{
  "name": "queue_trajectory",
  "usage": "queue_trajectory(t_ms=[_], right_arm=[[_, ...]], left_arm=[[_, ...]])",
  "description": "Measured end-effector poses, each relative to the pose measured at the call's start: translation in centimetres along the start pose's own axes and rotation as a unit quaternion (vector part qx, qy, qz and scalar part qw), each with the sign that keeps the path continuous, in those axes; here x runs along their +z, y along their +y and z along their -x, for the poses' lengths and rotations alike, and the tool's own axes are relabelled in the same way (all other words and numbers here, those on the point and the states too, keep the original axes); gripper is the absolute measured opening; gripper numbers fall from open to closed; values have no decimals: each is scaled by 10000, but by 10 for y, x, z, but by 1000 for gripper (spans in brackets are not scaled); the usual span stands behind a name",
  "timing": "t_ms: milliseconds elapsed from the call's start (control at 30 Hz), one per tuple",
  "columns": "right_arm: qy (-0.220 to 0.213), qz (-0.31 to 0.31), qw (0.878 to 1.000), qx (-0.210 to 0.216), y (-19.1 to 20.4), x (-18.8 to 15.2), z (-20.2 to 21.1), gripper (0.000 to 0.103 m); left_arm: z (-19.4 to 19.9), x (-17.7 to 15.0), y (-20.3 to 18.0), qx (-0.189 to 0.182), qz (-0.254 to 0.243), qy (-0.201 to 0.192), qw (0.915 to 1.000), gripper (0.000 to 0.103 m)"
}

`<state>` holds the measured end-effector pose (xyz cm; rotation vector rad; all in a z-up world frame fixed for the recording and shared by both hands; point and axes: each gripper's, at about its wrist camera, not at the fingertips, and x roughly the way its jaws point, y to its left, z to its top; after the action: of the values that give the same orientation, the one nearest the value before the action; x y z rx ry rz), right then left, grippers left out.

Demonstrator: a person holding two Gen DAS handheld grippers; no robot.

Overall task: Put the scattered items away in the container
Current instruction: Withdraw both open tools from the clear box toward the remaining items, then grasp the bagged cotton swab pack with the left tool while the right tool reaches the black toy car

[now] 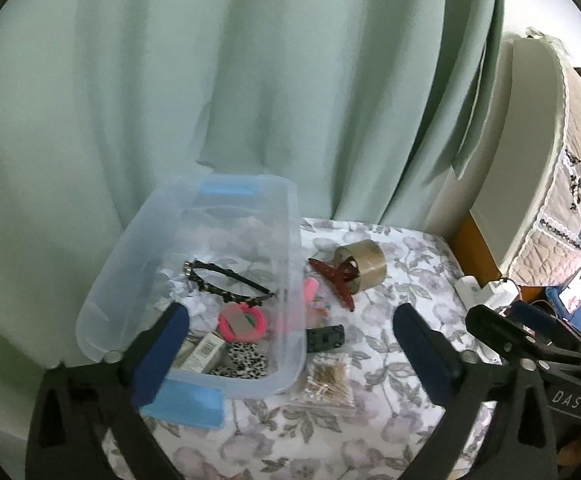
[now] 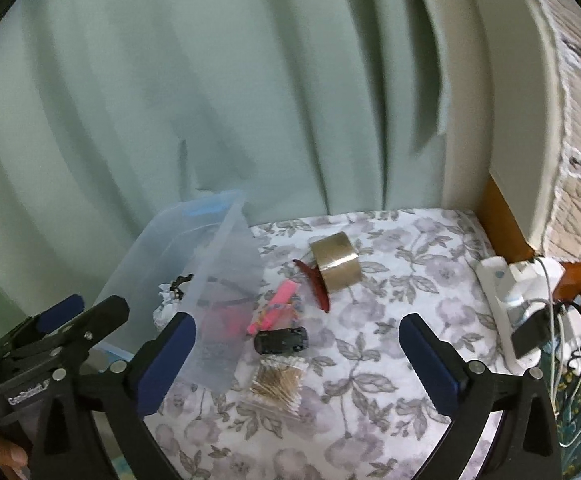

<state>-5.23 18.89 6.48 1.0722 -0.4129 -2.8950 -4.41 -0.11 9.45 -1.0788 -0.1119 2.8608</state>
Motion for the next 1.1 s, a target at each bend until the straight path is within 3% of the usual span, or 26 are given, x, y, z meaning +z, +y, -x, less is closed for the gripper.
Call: queue_trajectory(t_ms=[333, 667, 933, 1100], right_arm=[[-110, -413, 9989, -205, -44, -10, 10, 103], [-64, -655, 9974, -293, -78, -30, 7, 103], [19, -772, 9962, -407, -96, -43, -5, 103], [340, -791, 9955, -405, -101, -52, -24, 103]], left_arm=[[-10, -8, -34, -264, -282, 127, 9992, 103], [-37, -32, -61, -629, -471, 564, 9953, 103], [-73, -60, -74, -320, -812, 1147, 9896, 103], [-98, -74, -75, -197, -775, 1512, 9853, 103]])
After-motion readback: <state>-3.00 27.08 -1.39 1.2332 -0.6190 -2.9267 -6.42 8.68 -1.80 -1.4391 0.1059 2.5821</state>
